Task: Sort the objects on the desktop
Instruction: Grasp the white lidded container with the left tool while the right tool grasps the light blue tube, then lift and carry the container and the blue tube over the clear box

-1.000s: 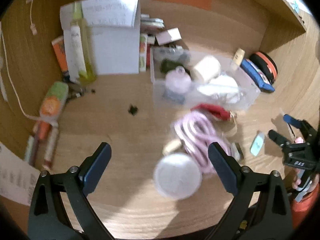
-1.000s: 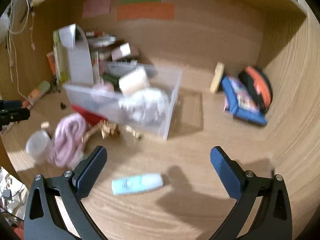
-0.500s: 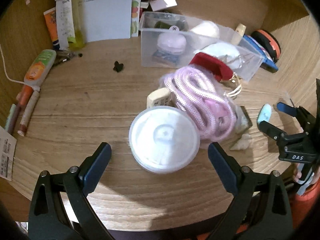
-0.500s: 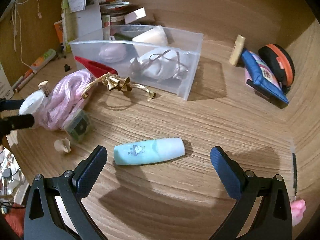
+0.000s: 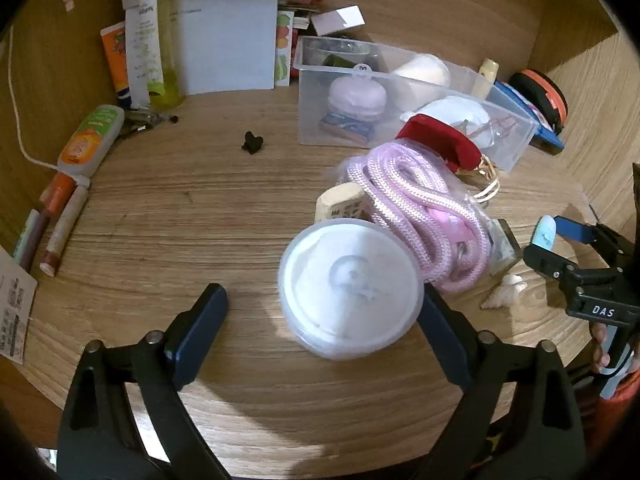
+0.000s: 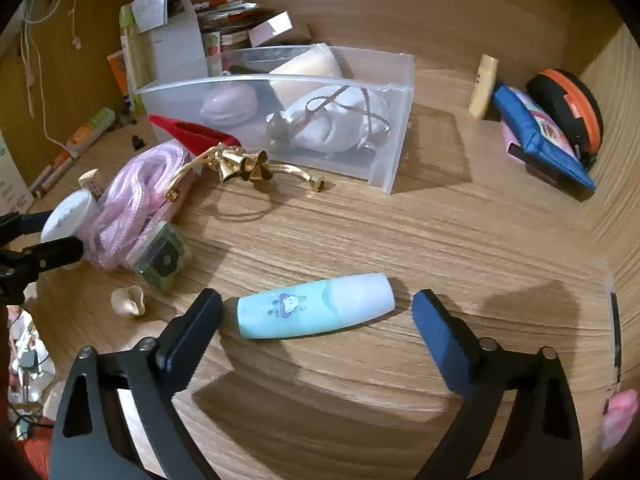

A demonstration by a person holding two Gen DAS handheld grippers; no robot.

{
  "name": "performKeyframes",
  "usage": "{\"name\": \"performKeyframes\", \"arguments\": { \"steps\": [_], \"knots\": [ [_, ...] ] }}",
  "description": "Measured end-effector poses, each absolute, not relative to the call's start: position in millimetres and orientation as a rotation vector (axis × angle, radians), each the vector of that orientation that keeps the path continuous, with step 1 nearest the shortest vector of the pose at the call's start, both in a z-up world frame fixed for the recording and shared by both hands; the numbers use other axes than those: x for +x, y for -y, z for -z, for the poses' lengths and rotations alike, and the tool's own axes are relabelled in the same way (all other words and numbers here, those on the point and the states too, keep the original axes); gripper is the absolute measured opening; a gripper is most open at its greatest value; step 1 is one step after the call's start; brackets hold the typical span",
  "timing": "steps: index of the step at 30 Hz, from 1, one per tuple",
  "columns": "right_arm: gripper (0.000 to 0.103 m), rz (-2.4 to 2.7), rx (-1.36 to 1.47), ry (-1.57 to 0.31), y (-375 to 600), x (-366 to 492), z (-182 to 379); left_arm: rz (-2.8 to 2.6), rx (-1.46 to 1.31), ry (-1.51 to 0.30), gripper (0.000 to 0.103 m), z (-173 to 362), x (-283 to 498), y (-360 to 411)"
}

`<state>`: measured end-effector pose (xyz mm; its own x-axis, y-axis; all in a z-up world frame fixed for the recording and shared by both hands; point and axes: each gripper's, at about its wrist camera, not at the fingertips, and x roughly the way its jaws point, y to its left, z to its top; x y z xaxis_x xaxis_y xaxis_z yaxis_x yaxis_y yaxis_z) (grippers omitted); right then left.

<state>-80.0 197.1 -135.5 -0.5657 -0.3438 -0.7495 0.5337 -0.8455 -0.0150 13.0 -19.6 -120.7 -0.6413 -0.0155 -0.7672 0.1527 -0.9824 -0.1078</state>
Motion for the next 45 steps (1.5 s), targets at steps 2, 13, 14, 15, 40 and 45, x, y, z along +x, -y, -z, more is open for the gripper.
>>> {"name": "performKeyframes", "arguments": {
  "steps": [2,13,14,15,40,45],
  "knots": [
    [0.080,2.377,1.060,-0.333,-195,-79,134,2.746,1.261,-0.246,0.078,120,14,22],
    [0.071,2.377,1.047,-0.335,-188,-74,131,2.719,1.219,-0.263,0.065,118,15,32],
    [0.071,2.384,1.041,-0.338,-189,-73,129,2.718,1.214,-0.272,0.065,117,17,33],
    [0.071,2.388,1.032,-0.336,-190,-72,127,2.715,1.210,-0.280,0.065,116,19,35],
    [0.071,2.473,0.799,-0.271,-199,-91,34,2.772,0.933,-0.127,0.065,24,-3,48],
    [0.071,2.462,0.762,-0.299,-185,-105,24,2.811,0.922,-0.114,0.065,12,-24,48]
  ]
}}
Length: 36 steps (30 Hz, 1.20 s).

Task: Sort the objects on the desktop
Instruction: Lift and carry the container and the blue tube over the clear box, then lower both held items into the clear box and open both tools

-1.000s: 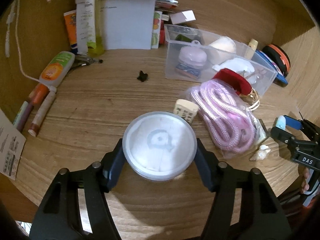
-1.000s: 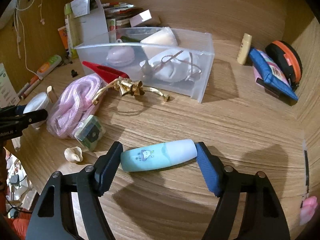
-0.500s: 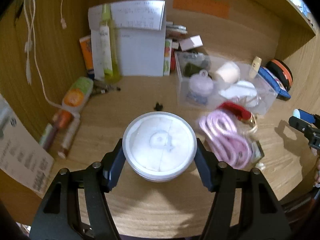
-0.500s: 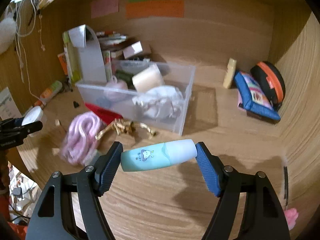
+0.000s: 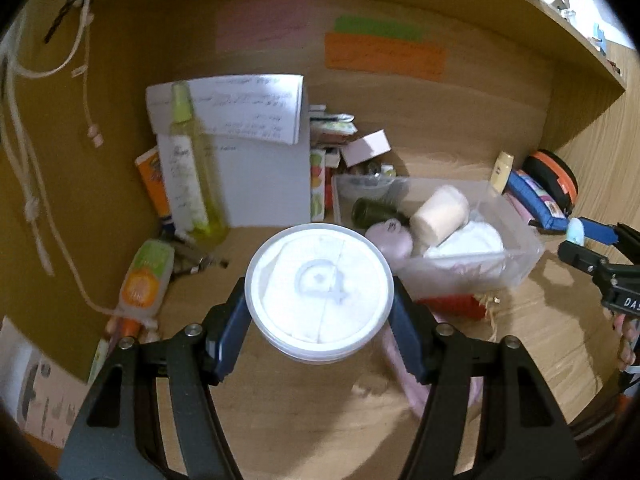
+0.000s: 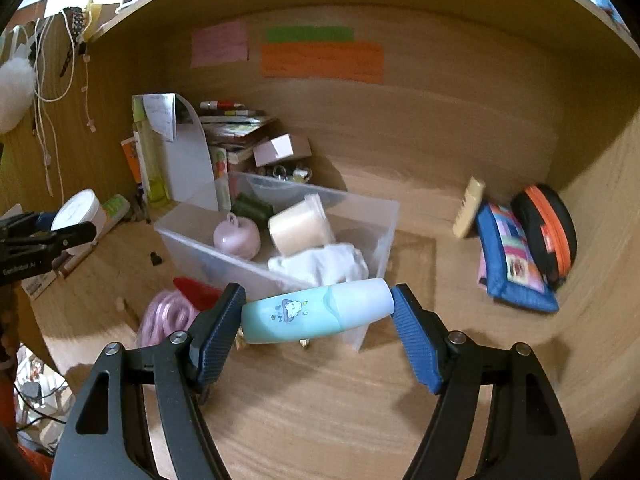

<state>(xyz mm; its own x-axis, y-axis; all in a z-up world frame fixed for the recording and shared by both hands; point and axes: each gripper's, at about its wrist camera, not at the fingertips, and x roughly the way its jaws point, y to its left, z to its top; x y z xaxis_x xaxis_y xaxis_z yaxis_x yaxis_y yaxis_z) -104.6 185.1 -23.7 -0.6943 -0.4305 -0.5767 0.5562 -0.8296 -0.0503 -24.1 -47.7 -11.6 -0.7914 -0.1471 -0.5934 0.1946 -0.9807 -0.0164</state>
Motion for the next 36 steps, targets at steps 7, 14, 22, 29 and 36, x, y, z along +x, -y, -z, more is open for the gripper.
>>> {"name": "performKeyframes", "arguments": {
  "steps": [7,14,22,29,36],
  "knots": [
    [0.071,2.431,0.753,-0.260,-172,-133,17,2.879,0.967,-0.137,0.065,7,-64,46],
    [0.071,2.404,0.777,-0.253,-157,-165,18,2.918,1.052,-0.143,0.065,12,-109,41],
    [0.071,2.358,0.839,-0.267,-135,-197,36,2.930,1.161,-0.140,0.065,26,-147,34],
    [0.071,2.328,0.926,-0.289,-124,-213,61,2.922,1.237,-0.139,0.065,42,-166,30],
    [0.071,2.319,0.978,-0.300,-120,-222,76,2.929,1.281,-0.103,0.065,49,-176,21]
  ]
}}
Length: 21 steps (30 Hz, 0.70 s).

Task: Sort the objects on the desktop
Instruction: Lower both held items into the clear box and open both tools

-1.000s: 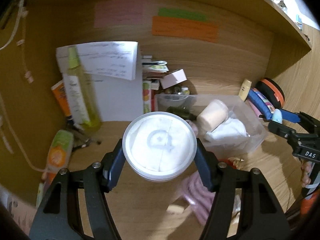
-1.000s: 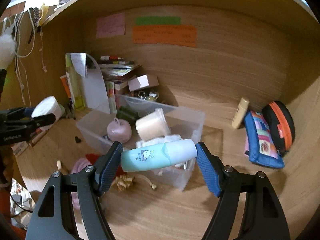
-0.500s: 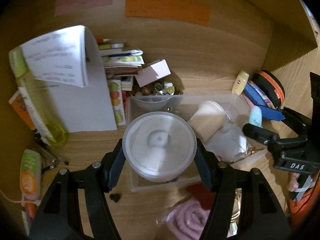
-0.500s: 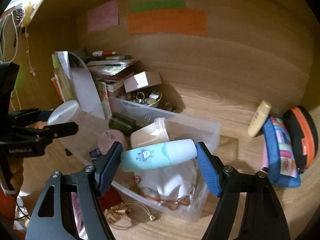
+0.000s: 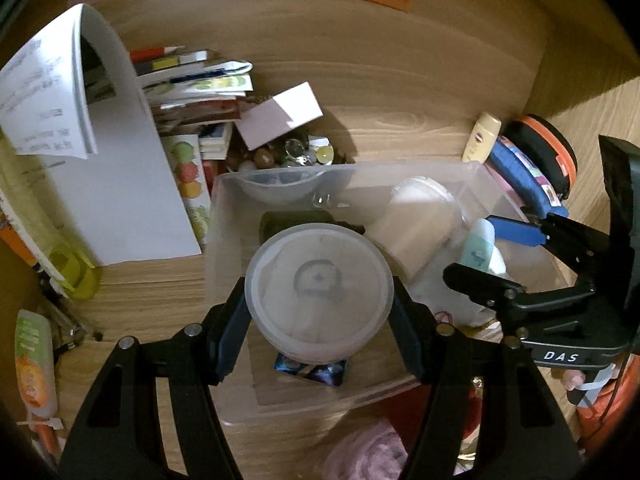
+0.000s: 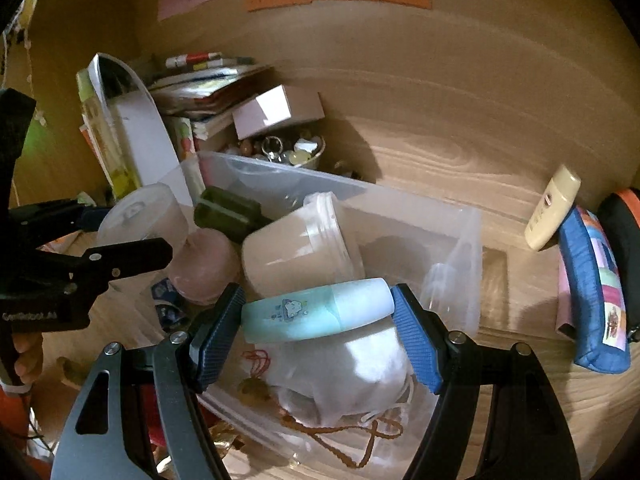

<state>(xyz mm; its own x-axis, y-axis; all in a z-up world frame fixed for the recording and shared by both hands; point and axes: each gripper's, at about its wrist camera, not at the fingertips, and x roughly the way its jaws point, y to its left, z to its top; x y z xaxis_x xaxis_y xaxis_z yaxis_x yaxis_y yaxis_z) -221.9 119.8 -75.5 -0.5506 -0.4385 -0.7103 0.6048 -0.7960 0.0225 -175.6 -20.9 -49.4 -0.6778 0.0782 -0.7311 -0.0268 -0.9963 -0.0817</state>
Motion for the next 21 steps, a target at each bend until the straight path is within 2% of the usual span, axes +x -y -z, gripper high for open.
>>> {"name": "performKeyframes", "arguments": {
  "steps": [11,21],
  "knots": [
    [0.071,2.321,0.969,-0.346,-112,-221,80,-2.818,-1.255,0.075,0.065,52,-184,17],
    [0.074,2.333,0.936,-0.396,-108,-213,76,-2.858,-1.178,0.048,0.066,32,-170,15]
  ]
}}
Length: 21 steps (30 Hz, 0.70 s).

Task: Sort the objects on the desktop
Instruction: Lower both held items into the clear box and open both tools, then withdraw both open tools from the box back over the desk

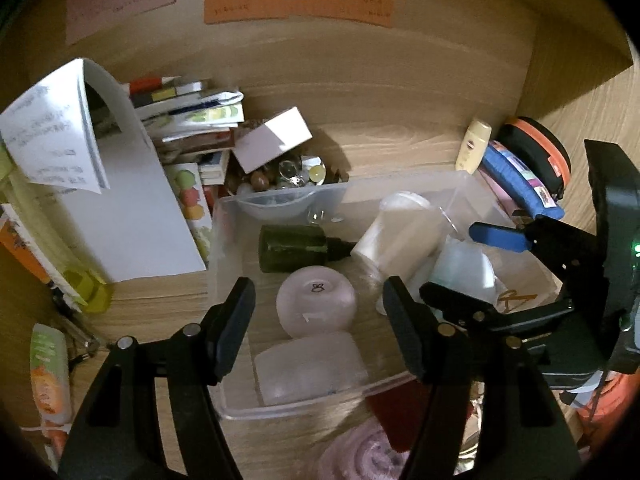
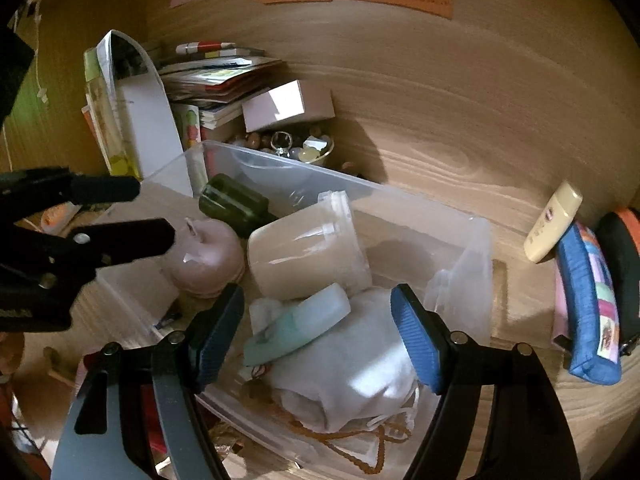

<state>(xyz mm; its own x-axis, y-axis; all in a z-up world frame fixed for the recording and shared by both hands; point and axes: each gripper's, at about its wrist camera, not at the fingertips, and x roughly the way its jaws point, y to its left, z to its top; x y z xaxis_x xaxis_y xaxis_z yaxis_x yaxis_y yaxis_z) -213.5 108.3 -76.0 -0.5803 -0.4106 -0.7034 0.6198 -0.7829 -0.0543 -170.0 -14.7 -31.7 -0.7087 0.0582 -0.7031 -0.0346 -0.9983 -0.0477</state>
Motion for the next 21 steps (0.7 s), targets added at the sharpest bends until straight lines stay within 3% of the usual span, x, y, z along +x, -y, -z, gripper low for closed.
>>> {"name": "performKeyframes", "arguments": {
  "steps": [4,12,15,21],
  "knots": [
    [0.084,2.352,0.925,-0.420,-108,-211,73,-2.871,-1.189,0.074,0.068,28,-163,20],
    [0.084,2.353,0.900,-0.482,-103,-194,59,-2.928,-1.136,0.096,0.077,7,-132,32],
    [0.087,2.363,0.872,-0.476,-105,-182,46,-2.947,-1.106,0.103,0.088,-1,-118,36],
    [0.092,2.406,0.834,-0.441,-116,-160,27,-2.983,-1.063,0.098,0.091,-9,-88,45]
  ]
}}
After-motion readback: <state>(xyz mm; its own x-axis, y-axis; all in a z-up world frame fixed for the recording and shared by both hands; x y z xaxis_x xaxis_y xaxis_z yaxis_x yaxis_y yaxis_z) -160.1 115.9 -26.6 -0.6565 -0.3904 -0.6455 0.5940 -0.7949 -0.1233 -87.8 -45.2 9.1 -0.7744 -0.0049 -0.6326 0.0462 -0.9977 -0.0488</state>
